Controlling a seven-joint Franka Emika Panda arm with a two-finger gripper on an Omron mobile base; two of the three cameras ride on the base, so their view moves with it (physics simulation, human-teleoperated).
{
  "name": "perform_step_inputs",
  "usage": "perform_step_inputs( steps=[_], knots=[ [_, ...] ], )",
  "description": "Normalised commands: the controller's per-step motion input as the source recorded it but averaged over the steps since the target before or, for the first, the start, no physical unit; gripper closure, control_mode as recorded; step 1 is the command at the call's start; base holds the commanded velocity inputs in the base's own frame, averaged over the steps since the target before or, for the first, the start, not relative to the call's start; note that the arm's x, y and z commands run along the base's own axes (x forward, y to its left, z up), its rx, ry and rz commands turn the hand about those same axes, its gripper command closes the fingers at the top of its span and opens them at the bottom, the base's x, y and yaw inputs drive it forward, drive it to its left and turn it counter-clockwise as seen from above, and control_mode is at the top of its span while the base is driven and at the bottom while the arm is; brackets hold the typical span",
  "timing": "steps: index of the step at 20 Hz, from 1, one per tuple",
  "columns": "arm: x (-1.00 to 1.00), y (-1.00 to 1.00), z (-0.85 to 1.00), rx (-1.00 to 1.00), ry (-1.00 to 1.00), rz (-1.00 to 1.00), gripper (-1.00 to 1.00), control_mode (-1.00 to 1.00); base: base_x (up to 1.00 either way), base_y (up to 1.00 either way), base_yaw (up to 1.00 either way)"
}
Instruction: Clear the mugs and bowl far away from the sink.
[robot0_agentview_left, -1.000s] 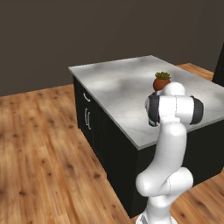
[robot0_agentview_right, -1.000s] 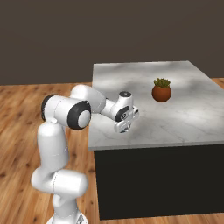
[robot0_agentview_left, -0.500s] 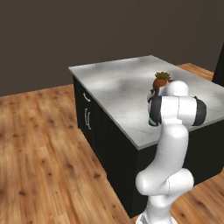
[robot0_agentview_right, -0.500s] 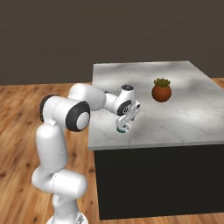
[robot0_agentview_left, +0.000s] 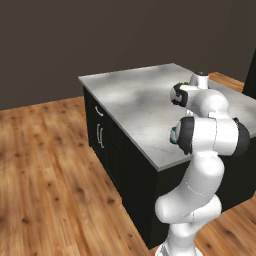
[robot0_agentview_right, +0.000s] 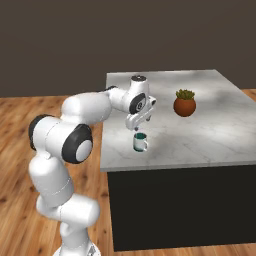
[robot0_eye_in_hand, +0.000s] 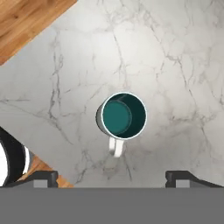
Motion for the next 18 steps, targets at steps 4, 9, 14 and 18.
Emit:
perform_step_inputs(
  steps=[4,9,14,18],
  knots=[
    [-0.48,0.00,0.54,0.00,-0.05,-0.04,-1.00,-1.00,0.00,0.00,0.00],
    [-0.63,0.00,0.40,0.00,-0.06,-0.03,-1.00,-1.00,0.00,0.00,0.00],
    [-0.17,0.00,0.03,0.00,-0.01,0.00,-1.00,1.00,-0.80,0.00,0.00],
    [0.00,0.00,0.00,0.00,0.00,0.00,-1.00,1.00,-1.00,-0.01,-0.30]
  ],
)
